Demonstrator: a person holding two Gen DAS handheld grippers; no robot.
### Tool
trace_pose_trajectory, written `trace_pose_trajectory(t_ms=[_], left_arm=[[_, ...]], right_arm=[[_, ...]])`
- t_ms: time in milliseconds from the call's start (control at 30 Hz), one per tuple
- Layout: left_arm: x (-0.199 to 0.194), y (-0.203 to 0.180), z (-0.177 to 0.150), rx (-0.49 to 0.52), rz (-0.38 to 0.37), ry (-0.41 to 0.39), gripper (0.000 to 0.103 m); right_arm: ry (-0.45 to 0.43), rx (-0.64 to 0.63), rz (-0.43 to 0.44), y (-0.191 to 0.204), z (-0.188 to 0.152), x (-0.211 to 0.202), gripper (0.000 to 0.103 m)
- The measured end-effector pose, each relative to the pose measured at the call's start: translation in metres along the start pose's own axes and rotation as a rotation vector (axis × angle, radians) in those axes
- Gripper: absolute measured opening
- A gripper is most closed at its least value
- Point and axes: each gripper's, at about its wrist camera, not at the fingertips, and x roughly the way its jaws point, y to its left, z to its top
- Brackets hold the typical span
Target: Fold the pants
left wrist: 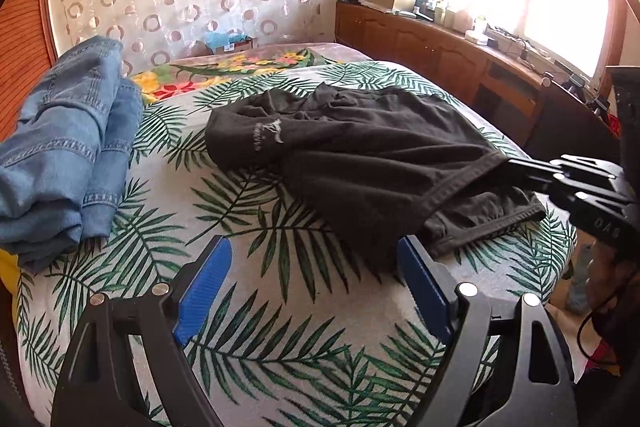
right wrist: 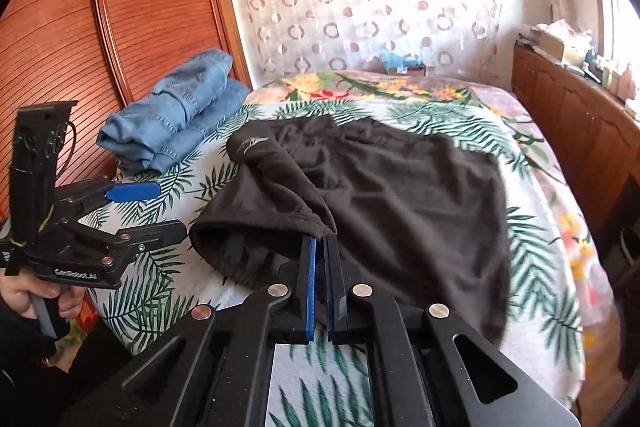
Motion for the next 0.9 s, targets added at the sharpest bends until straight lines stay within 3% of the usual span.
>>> trace_pose_trajectory(t_ms=[433,667,900], left_arm=[[0.014,-0.024,0.020,0.059,-0.022,-0.005,0.085],[0.021,-0.038,0.026,0.084,-0.034,0.003,0.085],[0.028,-0.048,0.028,0.094,-0.038,0.013,0.085]], right_arm=[[-0.016,0.057,-0.106,-0.028,-0.022,-0.059,0.003],[0.045,0.060,-0.167,-0.029,-0.038,-0.055,0.003],[0.077,0.088,-0.152,-0.025,-0.040,-0.058,0.003]])
